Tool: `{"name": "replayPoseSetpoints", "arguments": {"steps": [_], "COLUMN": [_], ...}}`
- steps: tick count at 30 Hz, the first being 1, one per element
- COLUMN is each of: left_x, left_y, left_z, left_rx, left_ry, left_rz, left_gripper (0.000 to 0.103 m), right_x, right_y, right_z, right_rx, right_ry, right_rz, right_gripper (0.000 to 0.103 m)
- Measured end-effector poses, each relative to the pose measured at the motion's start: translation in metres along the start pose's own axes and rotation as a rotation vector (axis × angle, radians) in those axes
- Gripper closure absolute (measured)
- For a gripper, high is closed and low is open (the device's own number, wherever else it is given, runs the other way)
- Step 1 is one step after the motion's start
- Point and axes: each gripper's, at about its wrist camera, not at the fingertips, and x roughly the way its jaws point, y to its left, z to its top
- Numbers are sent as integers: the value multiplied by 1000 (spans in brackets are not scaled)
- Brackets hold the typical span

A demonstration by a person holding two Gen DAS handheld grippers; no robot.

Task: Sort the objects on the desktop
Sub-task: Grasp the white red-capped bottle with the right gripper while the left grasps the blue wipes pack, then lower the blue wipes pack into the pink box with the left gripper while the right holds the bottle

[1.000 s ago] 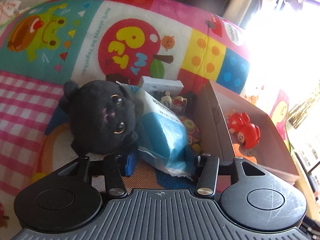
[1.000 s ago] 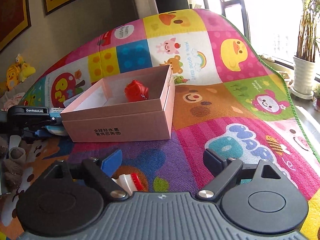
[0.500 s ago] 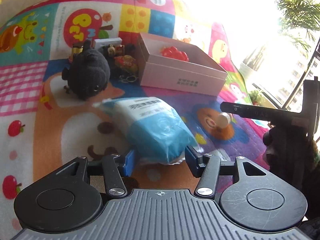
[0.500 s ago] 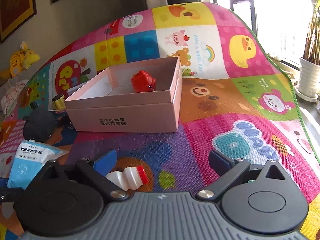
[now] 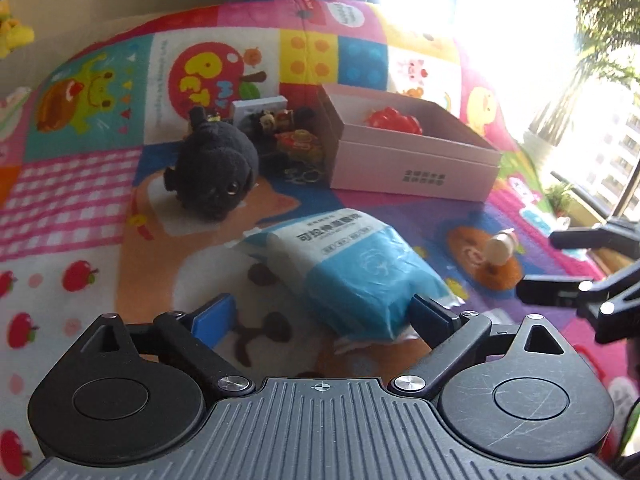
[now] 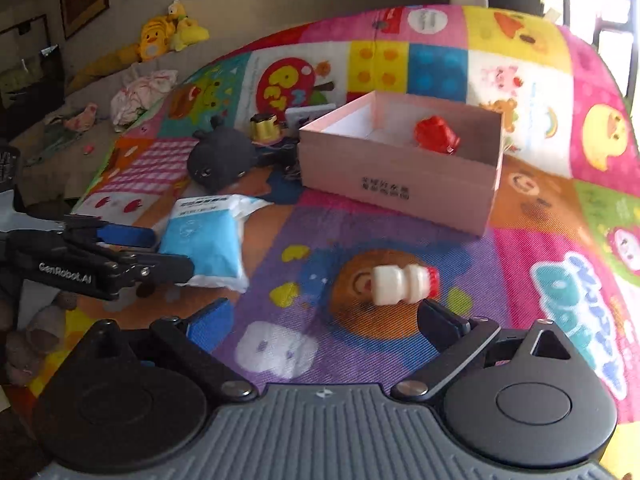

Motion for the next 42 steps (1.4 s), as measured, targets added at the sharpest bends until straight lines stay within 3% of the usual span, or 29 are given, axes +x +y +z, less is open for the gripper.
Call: {"name": "replayPoseSetpoints", "arguments": {"steps": [3,5,6,7,9,12,15,18,22,25,27,29,33,39,42], "left_x": [-4,-7,-9,-11,-14,-19,-19,-11,8,27,35,39,32,0,-25], "left_y": [7,16,21,26,33,33,22,6,-14,-28,-31,-30,-29,-41,-48], "left_z": [1,3,4,5,6,7,9,14,23,27,27,26,19,14,21], "left_rx": [55,53,34,15,-21,-56,-66,-42,-8,47,65,67,71,121,136], "left_ry": [-26,-32,-32,-30,-32,-34,-31,-37,-41,-33,-16,7,20,14,-33], "left_rz": [104,152,160,164,157,84,-6,-23,3,86,105,119,96,4,-56], "left_gripper": [4,3,3,3,3,3,2,2,2,2,8,28,45,46,46], "right_x": [10,21,26,31,39,46,43,34,22,16,12,7,-5,-26,-42], "right_y": [-8,-18,-21,-25,-29,-32,-30,-25,-16,-11,-6,-3,4,3,-5], "right_z": [4,7,8,9,10,10,8,3,-5,-11,-12,-14,-14,-2,10], "right_rx": [-4,14,23,33,51,66,75,62,49,48,38,26,-4,-22,-8], "right_ry": [-10,0,11,22,34,49,52,50,53,67,74,81,82,21,-35], "right_rz": [-85,-95,-100,-108,-120,-128,-120,-99,-81,-67,-65,-61,-52,-74,-92], "right_gripper": [7,18,28,37,45,59,59,59,59,59,59,59,59,59,59]}}
